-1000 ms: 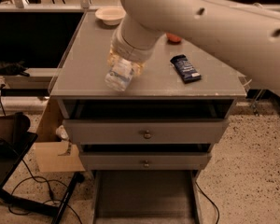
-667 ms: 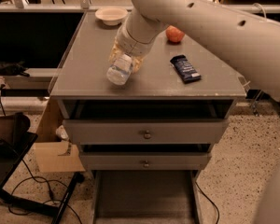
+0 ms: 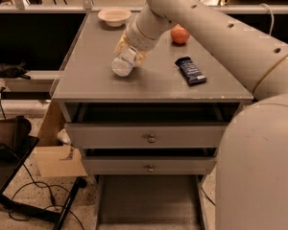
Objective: Pick blue plastic bottle from bottom drawer and place on counter
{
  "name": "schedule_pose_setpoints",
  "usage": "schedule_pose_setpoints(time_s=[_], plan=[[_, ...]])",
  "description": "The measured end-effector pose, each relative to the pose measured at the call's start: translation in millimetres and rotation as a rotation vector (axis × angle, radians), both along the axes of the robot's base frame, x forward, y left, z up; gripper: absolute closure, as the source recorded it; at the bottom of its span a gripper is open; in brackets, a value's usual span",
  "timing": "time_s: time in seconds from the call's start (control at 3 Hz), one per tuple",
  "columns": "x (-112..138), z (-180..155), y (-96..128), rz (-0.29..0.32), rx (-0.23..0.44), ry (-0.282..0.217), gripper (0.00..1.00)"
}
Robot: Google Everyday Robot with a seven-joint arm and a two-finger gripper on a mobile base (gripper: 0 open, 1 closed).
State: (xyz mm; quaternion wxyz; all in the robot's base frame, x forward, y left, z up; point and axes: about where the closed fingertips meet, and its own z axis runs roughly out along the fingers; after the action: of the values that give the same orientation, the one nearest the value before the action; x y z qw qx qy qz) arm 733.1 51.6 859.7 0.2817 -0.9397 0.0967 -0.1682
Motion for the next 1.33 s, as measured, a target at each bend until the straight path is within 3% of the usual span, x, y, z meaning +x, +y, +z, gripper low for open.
schedule_pose_setpoints(time_s=[1.0,1.33], plan=[[-1.1,-2.9,0.7,0.002,-0.003,0.005,0.04],[-1.1,-2.9,0.7,0.002,-0.003,0.005,0.0]])
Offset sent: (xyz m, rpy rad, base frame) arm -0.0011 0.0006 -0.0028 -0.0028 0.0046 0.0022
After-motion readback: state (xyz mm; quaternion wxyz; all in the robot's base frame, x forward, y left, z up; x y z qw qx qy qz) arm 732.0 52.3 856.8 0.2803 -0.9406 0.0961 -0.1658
